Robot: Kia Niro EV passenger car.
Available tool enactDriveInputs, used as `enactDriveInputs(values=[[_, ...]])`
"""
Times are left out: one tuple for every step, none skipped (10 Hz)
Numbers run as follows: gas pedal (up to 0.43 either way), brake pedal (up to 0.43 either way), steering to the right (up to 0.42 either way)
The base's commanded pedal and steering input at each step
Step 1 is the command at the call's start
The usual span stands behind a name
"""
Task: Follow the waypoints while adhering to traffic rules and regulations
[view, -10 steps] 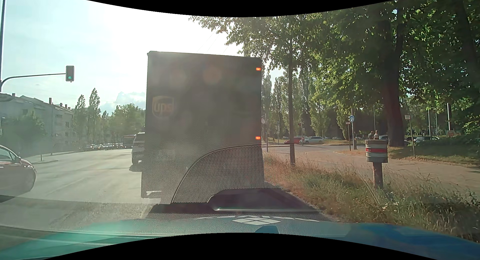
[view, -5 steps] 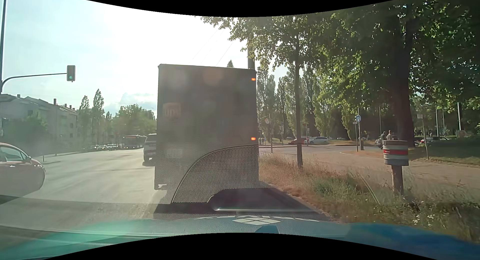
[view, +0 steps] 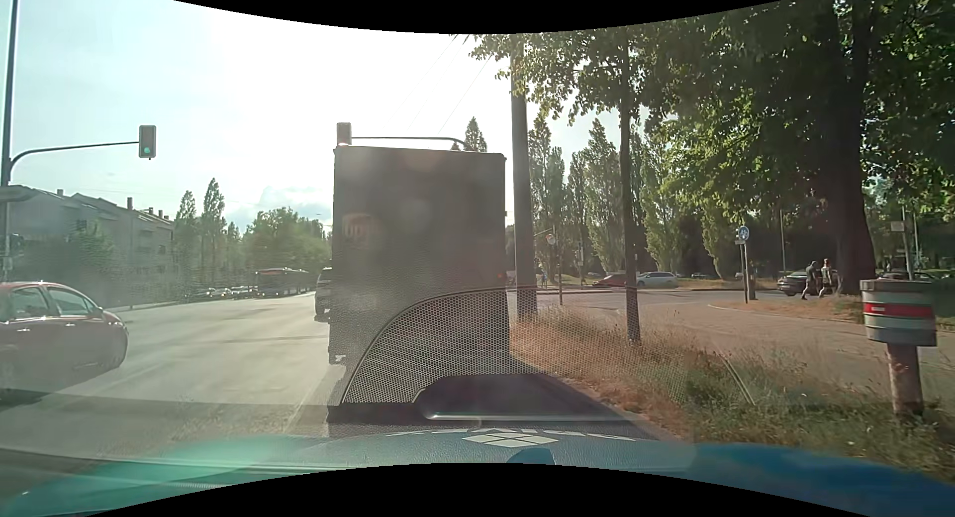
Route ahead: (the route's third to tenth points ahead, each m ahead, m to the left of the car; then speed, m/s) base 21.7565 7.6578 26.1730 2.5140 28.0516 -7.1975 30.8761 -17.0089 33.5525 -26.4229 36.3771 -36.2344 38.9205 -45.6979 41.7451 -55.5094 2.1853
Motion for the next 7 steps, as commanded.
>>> enactDriveInputs(values=[[0.339,0.0,-0.199],[0.339,0.0,-0.191],[0.339,0.0,-0.184],[0.248,0.0,-0.18],[0.067,0.0,-0.175],[0.0,0.0,-0.168],[0.0,0.0,-0.161]])
